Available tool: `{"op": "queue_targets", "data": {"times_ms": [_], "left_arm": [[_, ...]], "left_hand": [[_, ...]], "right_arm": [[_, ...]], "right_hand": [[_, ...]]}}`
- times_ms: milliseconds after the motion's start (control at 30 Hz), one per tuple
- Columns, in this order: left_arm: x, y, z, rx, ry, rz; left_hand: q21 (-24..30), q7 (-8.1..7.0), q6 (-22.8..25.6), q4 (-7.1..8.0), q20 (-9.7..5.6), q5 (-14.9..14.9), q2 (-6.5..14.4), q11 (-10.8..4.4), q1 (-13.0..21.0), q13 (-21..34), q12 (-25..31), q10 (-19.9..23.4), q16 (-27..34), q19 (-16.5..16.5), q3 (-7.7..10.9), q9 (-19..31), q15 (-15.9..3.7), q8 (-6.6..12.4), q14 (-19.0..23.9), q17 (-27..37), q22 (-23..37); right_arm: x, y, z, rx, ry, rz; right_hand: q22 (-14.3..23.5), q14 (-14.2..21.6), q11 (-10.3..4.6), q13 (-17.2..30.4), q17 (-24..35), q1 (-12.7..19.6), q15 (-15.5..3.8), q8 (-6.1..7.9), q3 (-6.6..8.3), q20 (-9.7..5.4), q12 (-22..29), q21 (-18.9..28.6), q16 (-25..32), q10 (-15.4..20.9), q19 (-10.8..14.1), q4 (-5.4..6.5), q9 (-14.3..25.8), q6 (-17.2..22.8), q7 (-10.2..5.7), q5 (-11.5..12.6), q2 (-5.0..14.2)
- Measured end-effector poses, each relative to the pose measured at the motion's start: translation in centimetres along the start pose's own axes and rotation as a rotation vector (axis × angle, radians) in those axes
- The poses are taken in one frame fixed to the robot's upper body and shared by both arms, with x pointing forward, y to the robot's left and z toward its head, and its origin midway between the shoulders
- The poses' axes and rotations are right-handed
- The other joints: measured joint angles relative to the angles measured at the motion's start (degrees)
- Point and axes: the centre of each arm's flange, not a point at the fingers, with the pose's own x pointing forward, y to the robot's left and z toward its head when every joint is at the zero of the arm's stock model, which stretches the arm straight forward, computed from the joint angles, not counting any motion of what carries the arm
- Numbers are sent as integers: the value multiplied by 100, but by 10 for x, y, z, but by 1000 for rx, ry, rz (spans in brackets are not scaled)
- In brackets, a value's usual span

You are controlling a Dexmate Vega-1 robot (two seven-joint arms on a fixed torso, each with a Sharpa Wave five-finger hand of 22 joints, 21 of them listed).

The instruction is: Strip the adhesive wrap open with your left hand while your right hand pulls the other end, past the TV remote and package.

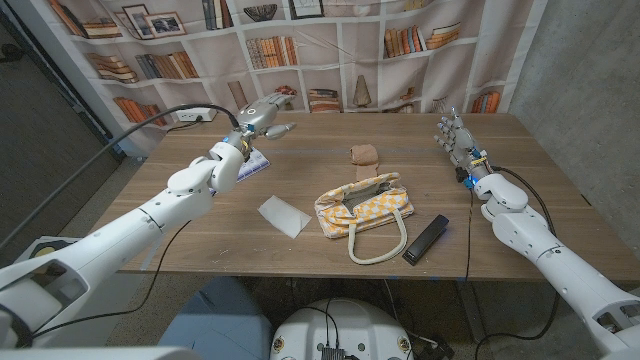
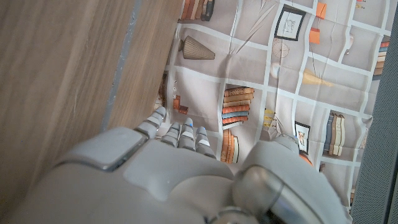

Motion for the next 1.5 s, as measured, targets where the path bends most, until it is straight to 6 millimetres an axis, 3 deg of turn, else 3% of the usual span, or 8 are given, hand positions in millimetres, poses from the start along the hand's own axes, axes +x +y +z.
{"op": "queue_targets", "data": {"times_ms": [267, 600, 733, 1500], "left_arm": [[1, 3, 5, 52, -40, 16], [6, 11, 7, 135, -99, 23], [8, 14, 10, 161, -122, 22], [19, 25, 16, 262, -260, 28]], "left_hand": [[0, -113, 113, -23, -71, 0, -90, -103, 256, 11, 45, 103, 45, 90, 23, 0, -91, 46, 92, 0, 0], [68, -152, 194, -47, 32, 0, -230, -142, 681, 16, 45, 186, 133, 370, -1, 28, -111, 84, 465, 0, 1], [86, -121, 225, -46, 76, 0, -239, -142, 756, 15, 45, 185, 134, 415, -1, 28, -90, 84, 542, 13, 10], [61, -192, 297, -21, 2, 0, -235, -237, 1034, 43, 45, 234, 106, 444, -26, 28, -142, 84, 528, 12, 17]], "right_arm": [[0, 0, 0, 1, -1, 0], [-2, 0, -2, 7, -1, -4], [-3, 0, -3, 9, -1, -6], [-6, -1, -1, 14, -8, -25]], "right_hand": [[0, 0, 0, 0, 0, 0, 0, 0, 0, 0, 0, 0, 0, 0, 0, 0, 0, 0, 0, 0, 0], [0, -31, 0, 0, 1, 0, -31, 0, 24, 0, 0, 0, 0, 0, 0, -24, 0, -1, -1, 0, 0], [0, -31, 0, 0, 1, 0, -30, 0, 24, 0, 0, 0, 0, 0, 0, -24, 0, -1, -1, 0, 0], [0, -31, 0, 0, 1, 22, -30, 0, 23, 1, -25, 0, 0, -1, 0, -23, 0, -2, -1, -44, 23]]}}
